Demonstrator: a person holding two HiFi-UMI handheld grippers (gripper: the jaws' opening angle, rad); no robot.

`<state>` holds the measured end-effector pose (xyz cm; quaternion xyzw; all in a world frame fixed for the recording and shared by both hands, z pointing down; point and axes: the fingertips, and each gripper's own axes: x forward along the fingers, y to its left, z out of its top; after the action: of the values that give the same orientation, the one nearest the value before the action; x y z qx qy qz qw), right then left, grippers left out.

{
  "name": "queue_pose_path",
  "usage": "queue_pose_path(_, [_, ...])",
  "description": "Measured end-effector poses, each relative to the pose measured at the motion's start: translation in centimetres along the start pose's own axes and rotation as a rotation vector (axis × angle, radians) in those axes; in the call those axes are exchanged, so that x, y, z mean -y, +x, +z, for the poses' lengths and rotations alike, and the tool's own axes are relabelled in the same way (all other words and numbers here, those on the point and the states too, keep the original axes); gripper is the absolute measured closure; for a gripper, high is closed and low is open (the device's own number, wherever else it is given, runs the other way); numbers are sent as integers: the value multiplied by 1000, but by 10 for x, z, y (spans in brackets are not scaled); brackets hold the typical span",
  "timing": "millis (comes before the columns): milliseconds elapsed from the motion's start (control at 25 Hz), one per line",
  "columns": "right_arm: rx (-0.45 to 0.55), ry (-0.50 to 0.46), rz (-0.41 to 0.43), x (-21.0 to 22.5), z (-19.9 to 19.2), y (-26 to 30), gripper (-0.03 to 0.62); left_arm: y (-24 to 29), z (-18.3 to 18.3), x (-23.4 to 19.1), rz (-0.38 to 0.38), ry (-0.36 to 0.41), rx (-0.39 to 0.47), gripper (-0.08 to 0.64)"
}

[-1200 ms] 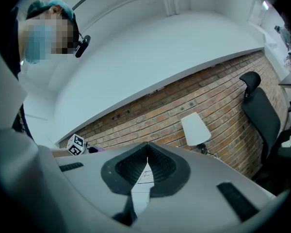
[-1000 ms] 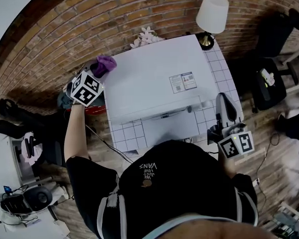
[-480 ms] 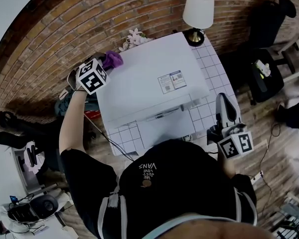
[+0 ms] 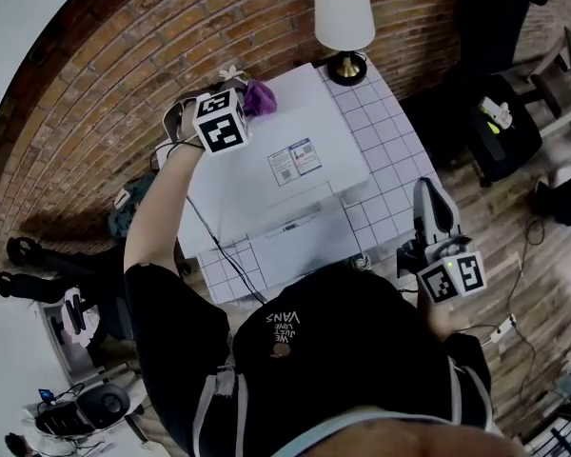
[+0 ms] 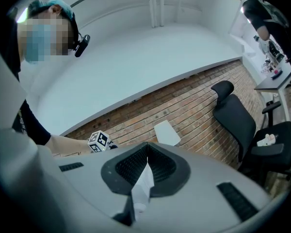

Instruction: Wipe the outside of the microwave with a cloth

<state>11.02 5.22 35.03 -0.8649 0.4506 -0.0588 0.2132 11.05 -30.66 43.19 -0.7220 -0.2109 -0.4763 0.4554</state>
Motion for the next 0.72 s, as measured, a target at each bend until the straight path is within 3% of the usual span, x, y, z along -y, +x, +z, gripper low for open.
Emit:
queue_pose_path(200, [14,10,-38,30,10,-17,592,17,56,-16,-7,77,-13,428])
queue_pose_path(520, [35,9,-90,68,26,-37,592,31,105,-30,2,161,-52,428])
queue_pose_path(720, [30,9,-81,70,28,-37,592,28,112,-31,7,133,-26,428])
